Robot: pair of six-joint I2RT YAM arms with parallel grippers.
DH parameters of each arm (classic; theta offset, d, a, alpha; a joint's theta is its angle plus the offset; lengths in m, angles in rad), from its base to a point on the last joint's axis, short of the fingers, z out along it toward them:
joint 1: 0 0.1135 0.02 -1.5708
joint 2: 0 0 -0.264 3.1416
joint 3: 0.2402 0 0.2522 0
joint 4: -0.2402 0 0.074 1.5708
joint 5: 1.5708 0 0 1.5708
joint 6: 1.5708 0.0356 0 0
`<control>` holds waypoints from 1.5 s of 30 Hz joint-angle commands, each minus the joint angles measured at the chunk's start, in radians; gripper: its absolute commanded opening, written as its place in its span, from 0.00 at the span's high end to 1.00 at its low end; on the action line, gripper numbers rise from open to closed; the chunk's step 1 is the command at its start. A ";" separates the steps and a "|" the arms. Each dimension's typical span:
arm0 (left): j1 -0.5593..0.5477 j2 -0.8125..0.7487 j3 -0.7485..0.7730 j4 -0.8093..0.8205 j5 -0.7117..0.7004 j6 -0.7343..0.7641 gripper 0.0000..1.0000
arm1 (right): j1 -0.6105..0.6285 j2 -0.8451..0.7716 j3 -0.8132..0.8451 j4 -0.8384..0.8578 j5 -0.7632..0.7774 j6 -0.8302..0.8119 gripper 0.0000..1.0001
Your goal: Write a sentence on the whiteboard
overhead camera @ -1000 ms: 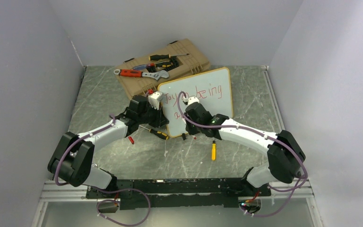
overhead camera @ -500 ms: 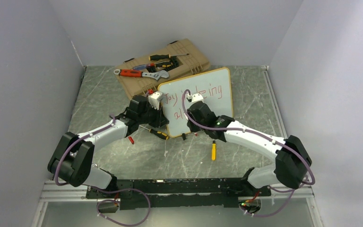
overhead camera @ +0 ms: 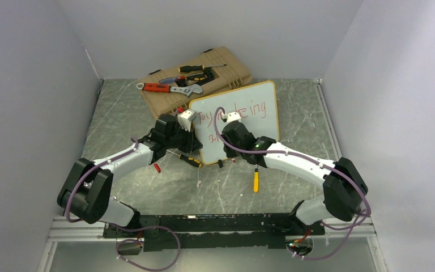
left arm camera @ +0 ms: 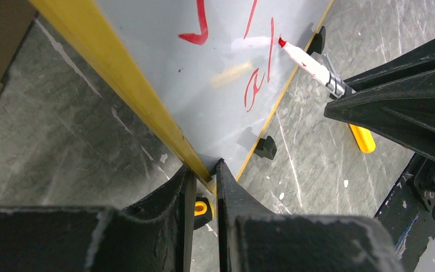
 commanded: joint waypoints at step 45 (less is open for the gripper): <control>-0.004 -0.022 0.012 -0.035 -0.043 0.051 0.97 | -0.038 0.025 0.054 0.083 -0.013 -0.068 1.00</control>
